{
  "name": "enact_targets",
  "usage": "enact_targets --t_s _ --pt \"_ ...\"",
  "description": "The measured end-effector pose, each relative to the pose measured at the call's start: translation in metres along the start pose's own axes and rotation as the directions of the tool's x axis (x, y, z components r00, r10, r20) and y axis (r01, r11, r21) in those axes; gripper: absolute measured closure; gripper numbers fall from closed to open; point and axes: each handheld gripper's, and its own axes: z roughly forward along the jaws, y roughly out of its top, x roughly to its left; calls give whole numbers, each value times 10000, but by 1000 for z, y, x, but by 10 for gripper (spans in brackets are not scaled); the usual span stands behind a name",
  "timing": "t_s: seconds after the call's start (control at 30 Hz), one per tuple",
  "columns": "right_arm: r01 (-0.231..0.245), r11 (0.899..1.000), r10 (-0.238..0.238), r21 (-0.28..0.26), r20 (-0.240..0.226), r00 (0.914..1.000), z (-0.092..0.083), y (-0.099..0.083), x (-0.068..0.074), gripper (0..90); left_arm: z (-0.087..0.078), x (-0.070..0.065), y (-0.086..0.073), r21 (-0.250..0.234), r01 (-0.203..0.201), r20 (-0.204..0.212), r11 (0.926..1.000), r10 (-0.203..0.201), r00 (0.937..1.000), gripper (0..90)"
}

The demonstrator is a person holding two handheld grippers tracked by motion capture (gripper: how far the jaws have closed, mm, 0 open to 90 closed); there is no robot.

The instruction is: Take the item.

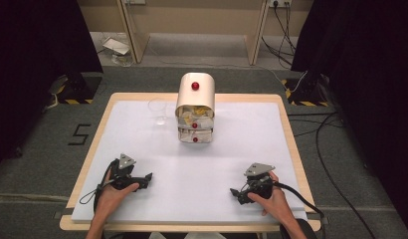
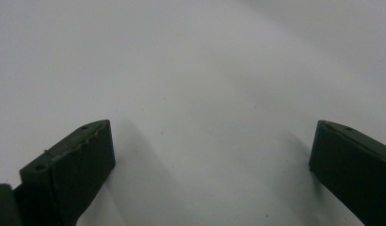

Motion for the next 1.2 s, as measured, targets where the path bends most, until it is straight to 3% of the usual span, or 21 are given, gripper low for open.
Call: enact_targets --t_s 0.3,0.43,0.63,0.73,0.8,0.9,0.97,1.0,1.03,1.07,1.1,1.13,1.2 --pt "-10 10000 10 4 -1 10000 0 0 0 13 -3 -3 0 -169 -60 76 9998 61 10000 131" --pt "-4 10000 4 3 4 10000 0 0 0 13 -5 -7 3 -155 -290 117 9995 292 9995 150" --pt "-14 10000 14 11 -5 10000 0 0 0 12 -18 -22 22 -786 -719 576 9943 766 9954 152" --pt "-21 10000 21 13 -12 10000 0 0 0 11 -18 -32 33 -972 -978 933 9904 1069 9899 155" --pt "-15 10000 15 10 -6 10000 0 0 0 12 -19 -39 42 -1208 -1170 1044 9858 1298 9860 159" --pt "-19 10000 19 11 -10 10000 0 0 0 11 -20 -49 57 -1602 -1513 1407 9754 1743 9746 165" --pt "-16 10000 16 12 -10 10000 0 0 0 11 -21 -56 67 -1750 -1966 1428 9647 2224 9644 165" --pt "-31 10000 31 16 -19 10000 0 0 0 11 -22 -61 77 -2044 -2063 1602 9569 2406 9573 165" --pt "-31 10000 31 16 -19 10000 0 0 0 11 -22 -61 77 -2044 -2063 1602 9569 2406 9573 165" --pt "-36 10000 36 16 -23 10000 0 0 0 10 -23 -65 87 -2383 -2242 1757 9450 2690 9470 163" --pt "-36 10000 36 16 -23 10000 0 0 0 10 -23 -65 87 -2383 -2242 1757 9450 2690 9470 161" --pt "-24 10000 24 15 -21 10000 0 0 0 11 -24 -67 93 -2565 -2371 1820 9370 2877 9403 161" --pt "-35 10000 35 17 -24 10000 0 0 0 10 -26 -70 103 -2796 -2530 1825 9262 3099 9331 157"
